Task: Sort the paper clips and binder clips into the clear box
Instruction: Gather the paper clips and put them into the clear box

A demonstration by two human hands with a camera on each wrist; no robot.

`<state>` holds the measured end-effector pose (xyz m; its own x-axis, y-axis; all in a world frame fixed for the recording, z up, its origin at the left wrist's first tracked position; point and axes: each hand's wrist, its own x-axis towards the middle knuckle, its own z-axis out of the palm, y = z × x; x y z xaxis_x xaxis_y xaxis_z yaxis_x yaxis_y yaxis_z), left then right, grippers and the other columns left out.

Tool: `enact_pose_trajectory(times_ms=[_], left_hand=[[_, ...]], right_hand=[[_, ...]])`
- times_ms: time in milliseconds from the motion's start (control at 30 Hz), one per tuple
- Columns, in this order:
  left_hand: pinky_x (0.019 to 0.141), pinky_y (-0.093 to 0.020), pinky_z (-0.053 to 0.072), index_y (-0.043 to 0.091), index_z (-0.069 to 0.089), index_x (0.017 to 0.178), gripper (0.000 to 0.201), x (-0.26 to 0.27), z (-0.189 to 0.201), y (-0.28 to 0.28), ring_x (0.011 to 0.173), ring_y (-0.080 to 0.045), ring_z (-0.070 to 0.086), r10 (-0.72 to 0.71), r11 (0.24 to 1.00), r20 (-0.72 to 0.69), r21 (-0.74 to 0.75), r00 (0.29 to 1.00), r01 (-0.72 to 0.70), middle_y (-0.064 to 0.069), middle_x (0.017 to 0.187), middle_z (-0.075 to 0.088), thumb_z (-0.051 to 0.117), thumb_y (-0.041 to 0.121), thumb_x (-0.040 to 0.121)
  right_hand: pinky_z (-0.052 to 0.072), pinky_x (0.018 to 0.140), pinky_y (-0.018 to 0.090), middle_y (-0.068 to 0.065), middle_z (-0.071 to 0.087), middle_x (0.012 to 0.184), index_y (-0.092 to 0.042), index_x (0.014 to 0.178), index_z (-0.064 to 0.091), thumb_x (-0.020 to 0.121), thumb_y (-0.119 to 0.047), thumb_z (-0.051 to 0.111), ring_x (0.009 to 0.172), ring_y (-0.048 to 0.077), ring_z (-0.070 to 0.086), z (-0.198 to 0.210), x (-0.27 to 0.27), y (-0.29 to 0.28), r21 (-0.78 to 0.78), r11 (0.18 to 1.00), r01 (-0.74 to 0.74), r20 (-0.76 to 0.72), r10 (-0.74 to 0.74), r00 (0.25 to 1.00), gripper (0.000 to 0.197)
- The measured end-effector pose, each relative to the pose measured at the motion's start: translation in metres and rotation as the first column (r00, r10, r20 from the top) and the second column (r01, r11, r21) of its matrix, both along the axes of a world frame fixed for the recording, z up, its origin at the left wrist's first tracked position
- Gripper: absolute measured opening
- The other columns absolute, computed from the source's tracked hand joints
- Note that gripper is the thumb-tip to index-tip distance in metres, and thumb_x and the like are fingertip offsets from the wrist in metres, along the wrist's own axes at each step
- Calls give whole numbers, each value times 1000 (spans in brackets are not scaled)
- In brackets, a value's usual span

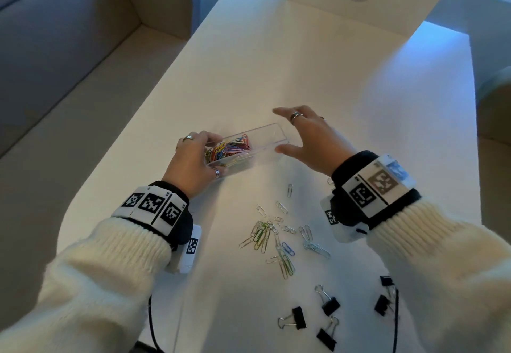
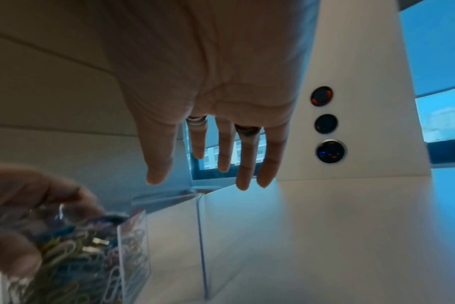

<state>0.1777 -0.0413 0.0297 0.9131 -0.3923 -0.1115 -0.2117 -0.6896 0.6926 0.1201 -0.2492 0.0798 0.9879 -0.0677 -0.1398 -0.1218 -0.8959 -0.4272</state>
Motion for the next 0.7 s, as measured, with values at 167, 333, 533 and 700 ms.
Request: enact_pose_trajectory(times_ms=[167,333,533,700], left_hand=[[104,-39,29,14,39,133,77,-12,23,-6,126,-31,31,7,989,-61,146,998,2,-12,132,39,79,25,68],[98,-24,24,17,41,133,63,-42,57,-36,124,-26,26,81,996,224,22,971,-88,-9,135,36,69,28,78],[85,-31,42,20,58,112,29,-87,50,-110,104,-19,50,-85,987,195,-121,977,110,-1,109,56,60,14,84],[74,-20,42,20,59,109,23,-128,16,-181,84,-11,56,-382,924,-36,17,924,382,5,97,60,58,21,86]], right_hand=[[38,97,30,4,50,130,-22,136,39,87,-39,57,111,18,51,17,-33,-49,5,998,57,-145,-55,988,55],[43,88,32,5,60,113,-18,122,53,87,-34,58,91,16,54,20,-76,-116,64,981,182,-256,-160,953,40],[40,67,24,5,60,93,-9,106,60,89,-23,57,74,16,53,10,-123,-183,88,938,335,-266,-302,915,23],[37,51,4,7,55,93,-2,105,58,87,-13,60,68,13,48,-18,-149,-211,95,918,385,-326,-337,884,21]])
